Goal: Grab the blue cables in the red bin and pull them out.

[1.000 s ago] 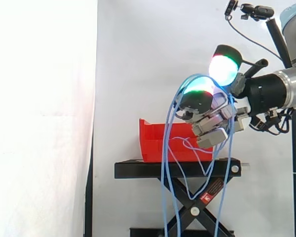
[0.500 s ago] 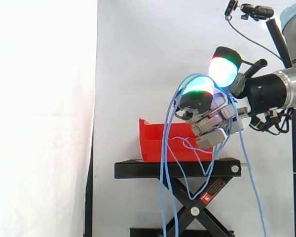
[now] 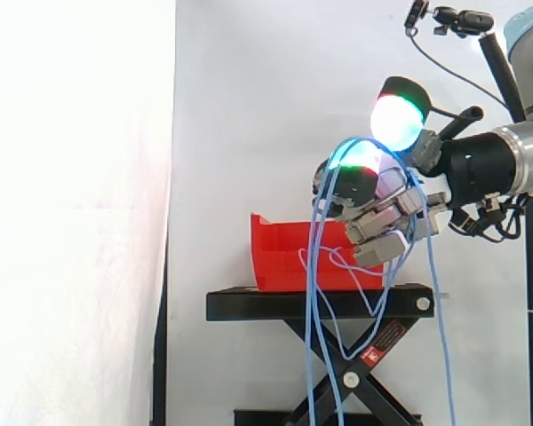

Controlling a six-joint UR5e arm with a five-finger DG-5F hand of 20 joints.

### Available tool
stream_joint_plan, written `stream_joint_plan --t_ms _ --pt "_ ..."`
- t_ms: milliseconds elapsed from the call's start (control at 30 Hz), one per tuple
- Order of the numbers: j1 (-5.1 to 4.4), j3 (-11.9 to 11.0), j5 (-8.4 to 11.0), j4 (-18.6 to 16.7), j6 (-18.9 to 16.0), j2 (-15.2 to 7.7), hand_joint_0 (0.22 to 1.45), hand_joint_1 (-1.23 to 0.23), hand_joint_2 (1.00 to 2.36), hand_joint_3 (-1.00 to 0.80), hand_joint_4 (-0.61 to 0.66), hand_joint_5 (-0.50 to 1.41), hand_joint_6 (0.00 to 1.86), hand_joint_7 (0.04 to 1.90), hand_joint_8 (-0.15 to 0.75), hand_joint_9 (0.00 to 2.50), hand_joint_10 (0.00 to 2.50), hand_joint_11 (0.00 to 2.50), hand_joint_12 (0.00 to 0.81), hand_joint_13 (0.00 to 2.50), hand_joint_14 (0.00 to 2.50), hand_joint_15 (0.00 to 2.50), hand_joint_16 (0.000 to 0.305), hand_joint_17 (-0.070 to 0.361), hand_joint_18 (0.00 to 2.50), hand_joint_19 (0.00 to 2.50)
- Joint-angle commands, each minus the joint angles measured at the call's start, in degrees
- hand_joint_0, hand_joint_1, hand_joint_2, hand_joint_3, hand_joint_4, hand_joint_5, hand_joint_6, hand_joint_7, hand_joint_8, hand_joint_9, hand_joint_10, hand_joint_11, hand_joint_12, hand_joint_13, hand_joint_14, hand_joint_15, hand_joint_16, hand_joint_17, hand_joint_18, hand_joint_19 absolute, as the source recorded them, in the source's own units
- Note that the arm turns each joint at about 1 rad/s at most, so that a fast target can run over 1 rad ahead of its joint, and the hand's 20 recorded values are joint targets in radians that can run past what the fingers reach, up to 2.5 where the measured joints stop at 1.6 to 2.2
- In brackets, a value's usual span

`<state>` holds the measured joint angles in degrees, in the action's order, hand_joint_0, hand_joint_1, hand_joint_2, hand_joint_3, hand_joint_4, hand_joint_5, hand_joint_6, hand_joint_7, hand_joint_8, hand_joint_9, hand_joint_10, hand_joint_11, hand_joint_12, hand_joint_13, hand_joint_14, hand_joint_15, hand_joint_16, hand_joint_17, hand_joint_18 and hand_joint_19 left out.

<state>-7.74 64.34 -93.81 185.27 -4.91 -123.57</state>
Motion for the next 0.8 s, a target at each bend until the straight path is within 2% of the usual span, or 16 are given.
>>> stream_joint_plan --t_ms 0,400,767 --pt "0.01 -0.01 0.03 0.00 0.03 0.00 0.76 -0.90 1.00 -0.98 0.25 0.62 0.59 0.56 0.295 0.71 1.02 1.23 0.357 0.79 1.37 1.08 0.046 0.104 0.74 1.19" --pt "0.01 -0.01 0.03 0.00 0.03 0.00 0.74 -0.87 1.00 -1.00 0.26 0.67 0.55 0.59 0.301 0.72 0.99 1.23 0.361 0.79 1.36 1.06 0.047 0.106 0.74 1.18" --pt "-0.08 0.08 -0.06 0.00 0.12 0.00 0.73 -0.87 1.00 -1.00 0.27 0.69 0.59 0.59 0.302 0.72 0.97 1.22 0.369 0.79 1.36 1.06 0.047 0.106 0.74 1.18"
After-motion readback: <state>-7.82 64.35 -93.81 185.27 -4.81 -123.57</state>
